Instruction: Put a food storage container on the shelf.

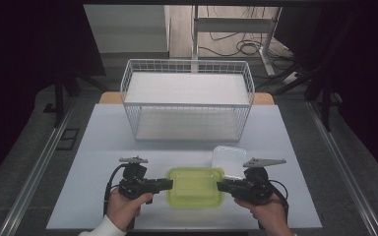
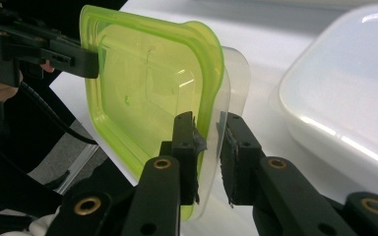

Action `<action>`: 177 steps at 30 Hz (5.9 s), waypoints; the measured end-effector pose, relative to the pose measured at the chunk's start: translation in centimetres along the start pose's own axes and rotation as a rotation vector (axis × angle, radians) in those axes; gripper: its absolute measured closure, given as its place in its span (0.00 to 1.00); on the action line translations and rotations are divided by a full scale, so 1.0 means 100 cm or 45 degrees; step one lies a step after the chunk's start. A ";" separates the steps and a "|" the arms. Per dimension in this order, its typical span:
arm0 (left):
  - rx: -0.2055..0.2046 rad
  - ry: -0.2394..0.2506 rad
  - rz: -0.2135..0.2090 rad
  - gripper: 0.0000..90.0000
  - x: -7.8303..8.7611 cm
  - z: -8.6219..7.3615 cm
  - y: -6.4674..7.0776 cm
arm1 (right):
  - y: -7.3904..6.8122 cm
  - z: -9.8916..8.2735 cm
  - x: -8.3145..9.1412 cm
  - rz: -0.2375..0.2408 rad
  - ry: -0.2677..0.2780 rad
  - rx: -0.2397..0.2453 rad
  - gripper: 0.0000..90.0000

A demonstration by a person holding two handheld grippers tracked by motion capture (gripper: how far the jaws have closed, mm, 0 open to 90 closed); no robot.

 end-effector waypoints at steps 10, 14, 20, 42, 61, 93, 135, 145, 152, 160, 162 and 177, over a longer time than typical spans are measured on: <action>-0.058 0.055 0.028 0.88 0.014 0.021 0.003 | -0.003 0.024 0.009 -0.026 0.057 0.066 0.86; -0.081 0.073 0.041 0.88 0.018 0.030 0.004 | -0.002 0.032 0.010 -0.031 0.075 0.077 0.86; -0.106 0.110 0.049 0.88 0.025 0.044 0.005 | -0.001 0.045 0.015 -0.029 0.116 0.090 0.86; -0.188 0.190 0.080 0.88 0.056 0.098 0.011 | -0.001 0.098 0.034 -0.026 0.230 0.145 0.86; -0.215 0.252 0.092 0.88 0.071 0.133 0.003 | 0.003 0.138 0.037 -0.039 0.280 0.182 0.87; -0.135 0.209 0.023 0.89 0.077 0.240 -0.030 | 0.046 0.239 0.046 0.012 0.297 0.102 0.88; 0.310 0.089 -0.106 0.85 0.040 0.287 -0.099 | 0.106 0.277 -0.013 0.110 0.181 -0.444 0.81; 0.256 0.123 -0.073 0.74 0.036 0.285 -0.100 | 0.108 0.277 -0.017 0.108 0.213 -0.469 0.76; 0.142 0.206 0.047 0.44 0.042 0.283 -0.087 | 0.101 0.277 -0.014 0.005 0.240 -0.416 0.49; 0.012 0.260 0.157 0.30 0.058 0.276 -0.076 | 0.086 0.274 0.003 -0.105 0.312 -0.308 0.35; -0.025 0.275 0.175 0.30 0.064 0.272 -0.072 | 0.081 0.273 0.010 -0.091 0.331 -0.278 0.34; -0.257 0.300 0.223 0.29 0.097 0.198 -0.032 | 0.043 0.218 0.055 -0.262 0.271 0.146 0.30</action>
Point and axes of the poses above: each handheld gripper's, and its own axes: x roughly backward along the jaws, z roughly out of its top, y roughly to its right, the point moved 2 cm from there along -x, roughly forward along the jaws, and after that the axes turned 8 degrees about -y, right-handed, at the moved point
